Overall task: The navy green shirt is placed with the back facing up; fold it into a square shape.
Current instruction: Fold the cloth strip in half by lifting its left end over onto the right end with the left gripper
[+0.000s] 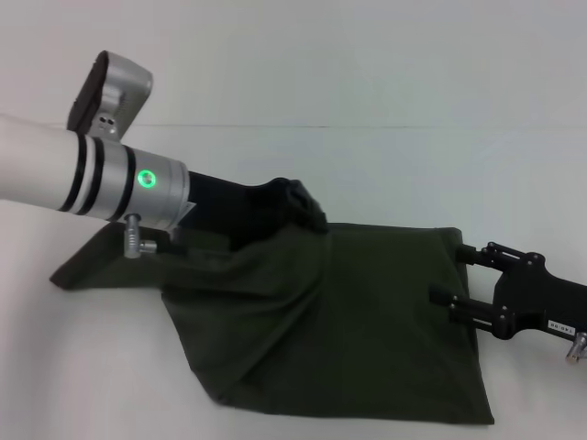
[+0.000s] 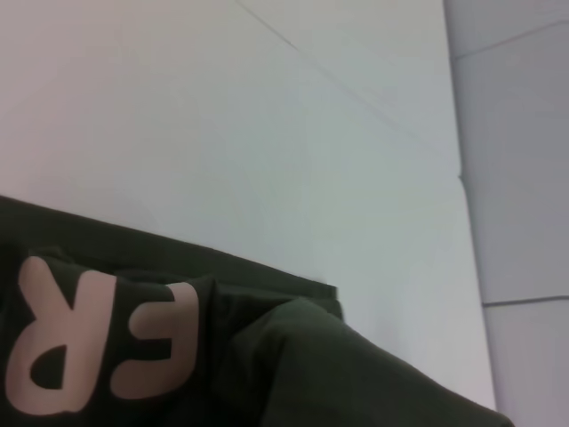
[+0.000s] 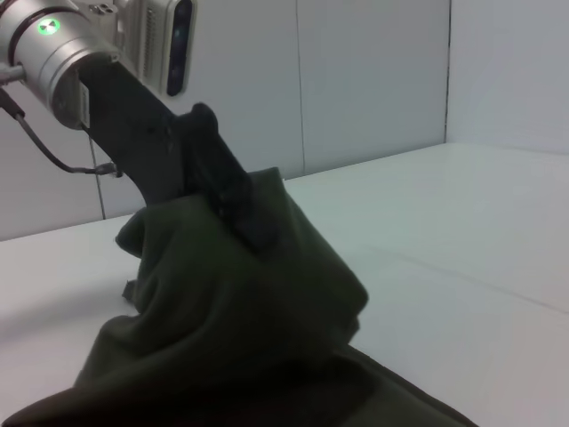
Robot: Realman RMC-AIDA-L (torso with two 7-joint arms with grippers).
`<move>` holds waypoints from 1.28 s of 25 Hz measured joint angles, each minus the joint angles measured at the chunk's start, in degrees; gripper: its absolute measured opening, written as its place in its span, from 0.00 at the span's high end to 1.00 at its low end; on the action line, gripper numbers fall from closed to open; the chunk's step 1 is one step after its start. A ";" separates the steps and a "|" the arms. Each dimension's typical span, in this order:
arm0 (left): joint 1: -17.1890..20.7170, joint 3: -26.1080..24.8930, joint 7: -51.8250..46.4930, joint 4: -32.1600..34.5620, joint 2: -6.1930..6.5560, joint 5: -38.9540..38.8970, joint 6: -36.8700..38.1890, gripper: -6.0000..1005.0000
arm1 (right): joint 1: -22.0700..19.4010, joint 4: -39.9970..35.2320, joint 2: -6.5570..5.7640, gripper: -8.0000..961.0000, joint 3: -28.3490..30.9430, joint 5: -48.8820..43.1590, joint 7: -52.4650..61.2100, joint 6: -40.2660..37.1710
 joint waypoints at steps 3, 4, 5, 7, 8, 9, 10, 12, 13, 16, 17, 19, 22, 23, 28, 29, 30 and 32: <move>-0.04 2.09 0.01 -0.77 0.00 -2.83 -0.15 0.77 | -0.13 0.11 -0.01 0.20 0.00 0.05 -0.08 -0.02; -0.07 2.89 0.01 -1.09 0.00 -3.90 -0.16 0.77 | -0.15 0.14 0.00 0.20 0.00 0.07 -0.08 -0.02; -0.12 3.74 0.01 -1.36 0.03 -4.98 -0.18 0.77 | -0.17 0.23 0.02 0.20 0.00 0.07 -0.09 -0.03; -0.17 5.32 0.02 -1.62 0.04 -6.88 -0.30 0.77 | -0.17 0.54 0.04 0.20 0.00 0.07 -0.10 -0.05; -0.17 5.70 0.02 -1.82 0.02 -7.24 -0.52 0.77 | -0.17 0.66 0.03 0.20 0.00 0.07 -0.10 -0.06; -0.19 6.12 0.02 -2.13 -0.02 -7.57 -0.81 0.77 | -0.17 0.75 0.01 0.20 0.00 0.08 -0.10 -0.08; -0.23 6.60 0.02 -2.69 -0.07 -7.93 -1.45 0.77 | -0.23 0.78 0.00 0.20 0.00 0.08 -0.10 -0.10; -0.36 7.76 0.17 -4.14 -0.08 -9.37 -2.84 0.77 | -0.44 0.82 -0.02 0.20 0.00 0.08 -0.10 -0.13; -0.45 8.74 0.34 -4.91 -0.09 -10.27 -3.52 0.77 | -0.55 0.82 -0.02 0.20 0.00 0.08 -0.10 -0.13; -0.64 12.26 0.73 -6.63 -0.12 -12.09 -6.12 0.77 | -0.80 0.82 -0.04 0.20 0.00 0.08 -0.10 -0.13; -0.68 13.22 0.74 -6.93 -0.16 -12.28 -7.02 0.77 | -0.93 0.82 -0.04 0.20 0.00 0.08 -0.10 -0.13; -0.82 14.53 0.74 -7.64 -0.27 -12.40 -9.41 0.76 | -1.21 0.81 -0.08 0.20 0.17 0.07 -0.10 -0.13; -0.98 15.49 0.74 -8.84 -0.33 -12.79 -12.51 0.76 | -1.69 0.74 -0.15 0.20 1.06 0.07 -0.10 -0.22; -1.00 15.67 0.74 -9.13 -0.35 -12.88 -13.49 0.75 | -1.91 0.69 -0.16 0.20 1.34 0.07 -0.10 -0.35; -1.57 17.06 0.72 -10.88 -0.44 -13.03 -16.70 0.74 | -2.57 0.45 -0.19 0.20 2.42 0.07 -0.10 -1.27; -1.64 17.14 0.72 -11.02 -0.44 -13.21 -16.86 0.74 | -2.63 0.44 -0.21 0.20 2.62 0.07 -0.10 -1.42; -1.67 17.29 0.72 -11.14 -0.44 -13.67 -17.06 0.74 | -2.71 0.42 -0.21 0.20 2.78 0.07 -0.10 -1.51; -1.63 17.53 1.08 -11.26 -0.44 -14.86 -17.27 0.74 | -2.76 0.35 -0.22 0.20 2.90 0.07 -0.11 -1.58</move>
